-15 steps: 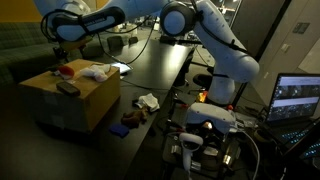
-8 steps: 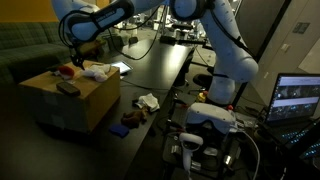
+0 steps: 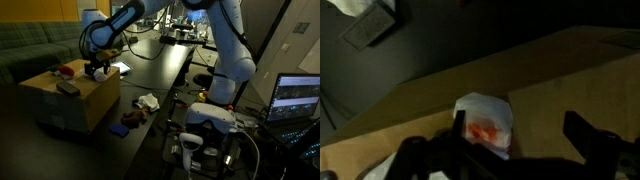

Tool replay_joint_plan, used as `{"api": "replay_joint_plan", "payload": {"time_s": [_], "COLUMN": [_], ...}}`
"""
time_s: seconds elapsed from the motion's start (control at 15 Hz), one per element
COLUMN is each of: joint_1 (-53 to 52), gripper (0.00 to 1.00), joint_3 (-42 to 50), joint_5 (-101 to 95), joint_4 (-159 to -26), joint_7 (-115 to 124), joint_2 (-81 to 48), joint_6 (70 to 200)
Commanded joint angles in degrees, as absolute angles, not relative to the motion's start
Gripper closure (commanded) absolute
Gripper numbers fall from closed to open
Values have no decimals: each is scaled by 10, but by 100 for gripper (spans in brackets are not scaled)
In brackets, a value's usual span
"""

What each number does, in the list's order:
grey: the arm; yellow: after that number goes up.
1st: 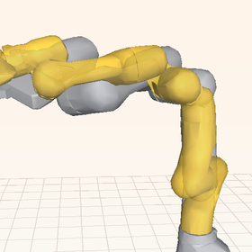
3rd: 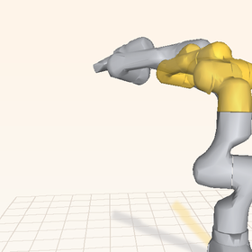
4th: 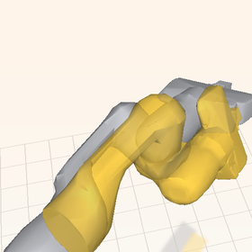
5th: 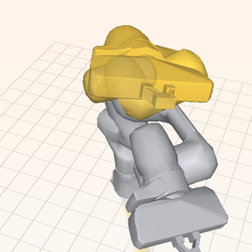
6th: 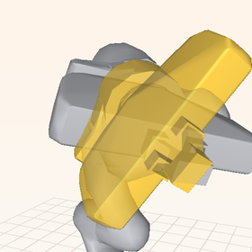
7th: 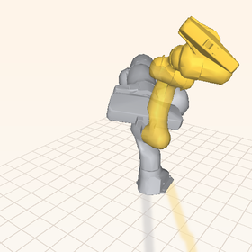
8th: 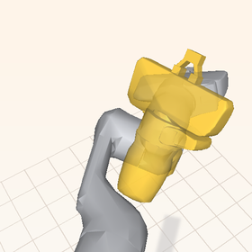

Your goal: Pick up all the object from the box and put them on the table, then pick up all the objects from the table and put them on the box

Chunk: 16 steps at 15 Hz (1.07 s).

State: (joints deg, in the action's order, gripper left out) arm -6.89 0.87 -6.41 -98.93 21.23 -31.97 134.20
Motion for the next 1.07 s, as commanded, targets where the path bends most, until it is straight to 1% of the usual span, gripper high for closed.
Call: {"api": "replay_joint_plan", "payload": {"time_s": [0.0, 0.07, 0.33, 0.6, 0.67, 0.73, 0.87, 0.93, 1.0], "joint_1": [-38, -36, -32, -37, -37, -36, -39, -42, -40], "gripper": [12, 26, 58, 86, 90, 90, 94, 90, 90], "joint_3": [-17, -17, -17, -11, -11, -12, -10, -8, -10], "joint_5": [-2, 7, 33, 32, 30, 31, 23, 18, 20], "joint_4": [-1051, -1060, -1091, -1116, -1122, -1131, -1151, -1164, -1178], "joint_7": [141, 133, 116, 119, 117, 114, 110, 107, 100], "joint_2": [-306, -307, -297, -279, -273, -263, -241, -229, -213], "joint_6": [1416, 1427, 1470, 1487, 1491, 1493, 1495, 1495, 1491]}}
